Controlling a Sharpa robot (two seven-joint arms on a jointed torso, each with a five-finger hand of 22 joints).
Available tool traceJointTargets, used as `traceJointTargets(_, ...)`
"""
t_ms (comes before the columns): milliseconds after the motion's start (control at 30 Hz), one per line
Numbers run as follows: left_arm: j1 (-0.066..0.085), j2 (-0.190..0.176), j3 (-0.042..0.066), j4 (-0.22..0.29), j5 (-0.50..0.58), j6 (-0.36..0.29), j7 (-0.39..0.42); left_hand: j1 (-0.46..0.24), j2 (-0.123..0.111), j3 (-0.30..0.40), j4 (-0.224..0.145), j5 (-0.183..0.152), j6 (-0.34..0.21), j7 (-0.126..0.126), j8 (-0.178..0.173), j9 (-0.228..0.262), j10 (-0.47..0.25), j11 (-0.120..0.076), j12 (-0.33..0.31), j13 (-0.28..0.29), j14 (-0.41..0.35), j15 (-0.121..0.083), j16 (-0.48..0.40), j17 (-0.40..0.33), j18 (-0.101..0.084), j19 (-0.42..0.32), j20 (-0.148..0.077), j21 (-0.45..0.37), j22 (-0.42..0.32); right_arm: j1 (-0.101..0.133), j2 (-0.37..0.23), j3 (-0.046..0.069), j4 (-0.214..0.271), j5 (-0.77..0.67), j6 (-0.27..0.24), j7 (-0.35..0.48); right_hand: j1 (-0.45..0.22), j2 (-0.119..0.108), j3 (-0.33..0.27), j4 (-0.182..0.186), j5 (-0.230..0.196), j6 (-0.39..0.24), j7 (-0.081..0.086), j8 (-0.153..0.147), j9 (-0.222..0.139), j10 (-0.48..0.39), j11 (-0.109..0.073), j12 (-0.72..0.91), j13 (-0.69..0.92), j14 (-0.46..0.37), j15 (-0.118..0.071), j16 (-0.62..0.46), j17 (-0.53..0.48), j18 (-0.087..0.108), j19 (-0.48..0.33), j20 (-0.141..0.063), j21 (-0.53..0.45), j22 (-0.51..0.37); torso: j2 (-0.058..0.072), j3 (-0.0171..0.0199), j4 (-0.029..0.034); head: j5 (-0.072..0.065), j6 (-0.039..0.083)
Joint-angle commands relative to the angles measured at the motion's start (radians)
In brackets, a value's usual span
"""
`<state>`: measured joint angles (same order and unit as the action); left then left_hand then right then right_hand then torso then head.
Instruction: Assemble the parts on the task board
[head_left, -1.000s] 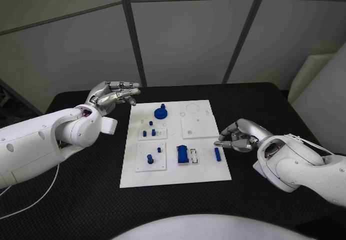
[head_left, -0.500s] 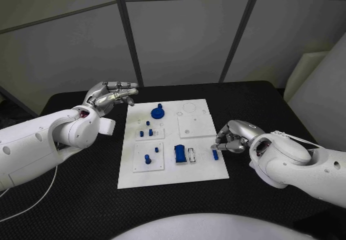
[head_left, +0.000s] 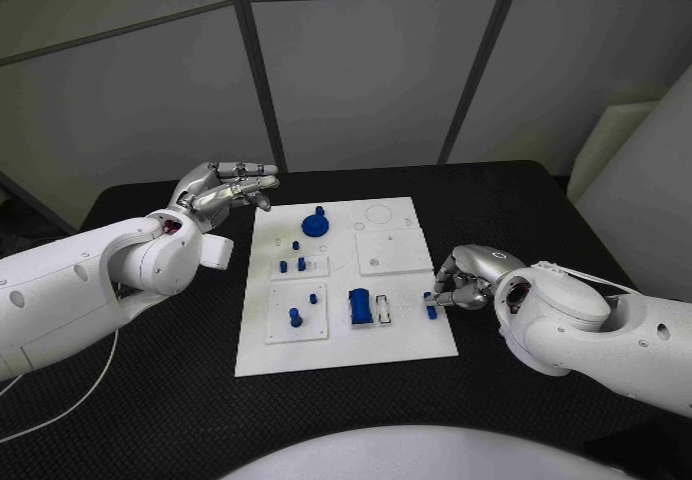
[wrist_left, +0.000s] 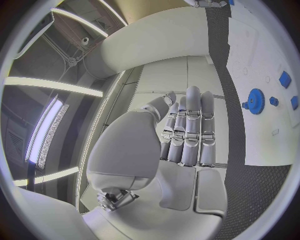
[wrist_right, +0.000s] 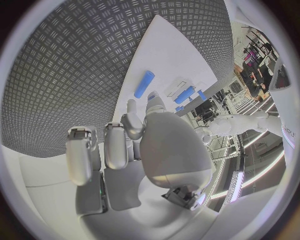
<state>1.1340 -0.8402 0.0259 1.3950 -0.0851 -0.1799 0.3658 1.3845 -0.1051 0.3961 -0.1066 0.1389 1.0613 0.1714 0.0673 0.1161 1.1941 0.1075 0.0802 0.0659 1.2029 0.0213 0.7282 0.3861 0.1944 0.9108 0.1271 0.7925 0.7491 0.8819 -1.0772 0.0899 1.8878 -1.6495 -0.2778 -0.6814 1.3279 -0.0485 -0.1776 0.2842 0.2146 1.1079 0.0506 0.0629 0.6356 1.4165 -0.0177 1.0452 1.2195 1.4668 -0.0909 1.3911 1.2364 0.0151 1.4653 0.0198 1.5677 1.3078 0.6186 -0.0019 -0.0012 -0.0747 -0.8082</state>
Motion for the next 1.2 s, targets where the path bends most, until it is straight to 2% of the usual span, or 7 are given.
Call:
traceJointTargets(33,0.001,-0.001,0.001,0.001,0.004,0.009,0.007,-0.010,0.002,-0.003,-0.001,-0.002,-0.009,0.001,-0.003,-0.001,-0.007,-0.002,-0.004,0.001,-0.002,0.002,-0.006,-0.001,-0.012,-0.007,0.003,-0.005,-0.001,0.000,0.005,0.000,0.000,-0.019,0.043,-0.027,-0.008,0.000,-0.004,0.002,0.003,0.010,0.001,0.002,-0.002,-0.003,-0.005,-0.004,0.001,0.040,0.002,-0.001,0.001,-0.015,0.106,0.003,0.003,0.263,0.000,0.0000,0.0003,0.002,-0.002)
traceJointTargets(500,0.001,-0.006,0.001,0.002,0.004,0.009,0.007,-0.011,0.002,-0.003,-0.001,-0.002,-0.009,0.001,-0.002,-0.001,-0.007,-0.002,-0.004,0.001,-0.002,0.002,-0.007,-0.001,-0.012,-0.007,0.003,-0.005,-0.001,-0.011,0.036,-0.005,-0.023,0.007,0.088,-0.027,-0.009,0.003,-0.004,0.002,0.003,0.019,-0.001,0.004,-0.006,-0.002,-0.007,0.000,0.004,0.040,0.001,0.001,0.004,-0.015,0.106,0.002,0.003,0.263,0.000,0.0000,0.0006,0.003,-0.008)
traceJointTargets(700,0.001,-0.007,0.001,0.003,0.004,0.009,0.006,-0.011,0.002,-0.003,-0.001,-0.002,-0.009,0.001,-0.002,-0.001,-0.007,-0.002,-0.004,0.001,-0.002,0.002,-0.007,-0.001,-0.012,-0.007,0.003,-0.005,-0.001,-0.020,0.046,-0.006,-0.037,0.007,0.103,-0.029,0.017,0.019,0.004,-0.008,0.008,0.027,-0.004,0.002,-0.017,-0.001,-0.010,-0.001,0.005,0.041,-0.002,0.000,0.005,-0.015,0.106,0.000,0.003,0.263,0.000,-0.0002,0.0010,0.004,-0.010)
traceJointTargets(933,0.001,-0.009,0.001,0.004,0.004,0.009,0.006,-0.011,0.002,-0.003,-0.001,-0.002,-0.009,0.001,-0.002,-0.001,-0.007,-0.002,-0.004,0.001,-0.002,0.002,-0.007,-0.001,-0.012,-0.007,0.003,-0.005,-0.001,-0.025,0.061,-0.007,-0.051,-0.010,0.109,-0.034,0.142,0.077,0.061,-0.072,0.135,0.035,-0.014,0.000,-0.041,-0.005,-0.020,-0.007,0.005,0.041,-0.011,-0.001,0.008,-0.015,0.106,-0.009,0.003,0.263,0.000,-0.0002,0.0002,0.005,-0.011)
traceJointTargets(1033,0.001,-0.010,0.001,0.004,0.004,0.009,0.006,-0.011,0.002,-0.003,-0.001,-0.002,-0.009,0.001,-0.002,-0.001,-0.007,-0.002,-0.004,0.001,-0.002,0.002,-0.007,-0.001,-0.012,-0.007,0.003,-0.005,-0.001,-0.026,0.066,-0.007,-0.051,-0.026,0.109,-0.037,0.200,0.094,0.094,-0.116,0.214,0.035,-0.013,0.001,-0.051,-0.008,-0.020,-0.016,0.001,0.041,-0.013,-0.001,0.009,-0.015,0.106,-0.012,0.003,0.263,-0.001,-0.0005,0.0011,0.005,-0.012)
traceJointTargets(1100,0.001,-0.011,0.001,0.005,0.004,0.009,0.006,-0.011,0.002,-0.003,-0.001,-0.002,-0.009,0.001,-0.002,-0.001,-0.007,-0.002,-0.004,0.001,-0.002,0.002,-0.007,-0.001,-0.012,-0.007,0.003,-0.005,-0.001,-0.026,0.067,-0.007,-0.049,-0.035,0.103,-0.038,0.218,0.095,0.113,-0.138,0.214,0.036,-0.011,0.003,-0.053,-0.008,-0.019,-0.020,-0.002,0.041,-0.011,-0.001,0.010,-0.015,0.106,-0.011,0.003,0.263,-0.001,-0.0002,0.0008,0.005,-0.011)
traceJointTargets(1200,0.001,-0.012,0.001,0.006,0.004,0.008,0.005,-0.011,0.002,-0.003,-0.001,-0.002,-0.009,0.001,-0.002,-0.001,-0.007,-0.002,-0.004,0.001,-0.002,0.002,-0.007,-0.001,-0.012,-0.007,0.003,-0.005,-0.001,-0.026,0.067,-0.007,-0.037,-0.042,0.079,-0.040,0.223,0.093,0.127,-0.152,0.210,0.038,-0.009,0.004,-0.053,-0.006,-0.018,-0.019,-0.001,0.041,-0.010,-0.001,0.012,-0.015,0.106,-0.010,0.003,0.263,0.000,0.0005,-0.0002,0.007,-0.011)
